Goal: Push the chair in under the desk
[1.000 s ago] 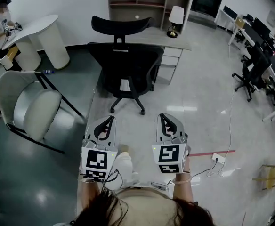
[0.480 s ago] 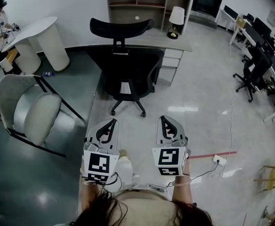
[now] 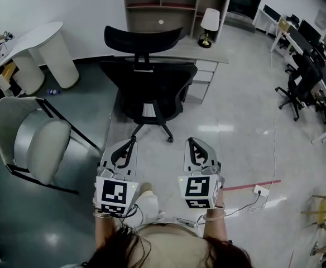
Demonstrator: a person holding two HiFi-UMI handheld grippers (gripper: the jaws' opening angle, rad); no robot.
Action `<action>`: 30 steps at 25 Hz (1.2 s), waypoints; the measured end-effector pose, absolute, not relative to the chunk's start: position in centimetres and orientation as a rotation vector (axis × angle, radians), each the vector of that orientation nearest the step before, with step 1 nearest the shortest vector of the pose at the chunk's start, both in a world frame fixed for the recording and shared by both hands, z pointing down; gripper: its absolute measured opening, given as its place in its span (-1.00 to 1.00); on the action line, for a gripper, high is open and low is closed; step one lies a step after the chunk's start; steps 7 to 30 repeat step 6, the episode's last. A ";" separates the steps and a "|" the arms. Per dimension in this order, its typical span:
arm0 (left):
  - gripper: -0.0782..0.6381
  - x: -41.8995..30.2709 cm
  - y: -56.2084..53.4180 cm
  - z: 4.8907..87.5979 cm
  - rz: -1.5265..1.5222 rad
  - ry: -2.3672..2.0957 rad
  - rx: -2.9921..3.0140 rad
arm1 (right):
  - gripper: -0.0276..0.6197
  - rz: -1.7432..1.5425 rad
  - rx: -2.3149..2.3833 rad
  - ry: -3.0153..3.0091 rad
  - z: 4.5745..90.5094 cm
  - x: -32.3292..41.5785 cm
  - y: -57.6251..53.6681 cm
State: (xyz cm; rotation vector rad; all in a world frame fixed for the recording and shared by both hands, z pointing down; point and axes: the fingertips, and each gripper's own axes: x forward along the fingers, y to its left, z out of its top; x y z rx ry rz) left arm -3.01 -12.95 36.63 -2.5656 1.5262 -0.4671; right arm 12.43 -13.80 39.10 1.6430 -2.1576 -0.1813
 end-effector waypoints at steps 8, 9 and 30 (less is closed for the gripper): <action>-0.73 -2.9 -15.5 36.4 -0.458 1.503 -2.574 | -0.84 -0.189 1.655 -2.141 39.0 12.7 -15.8; -0.73 -2.9 -15.5 36.4 -0.458 1.503 -2.574 | -0.84 -0.189 1.655 -2.141 39.0 12.7 -15.8; -0.73 -2.9 -15.5 36.4 -0.458 1.503 -2.574 | -0.84 -0.189 1.655 -2.141 39.0 12.7 -15.8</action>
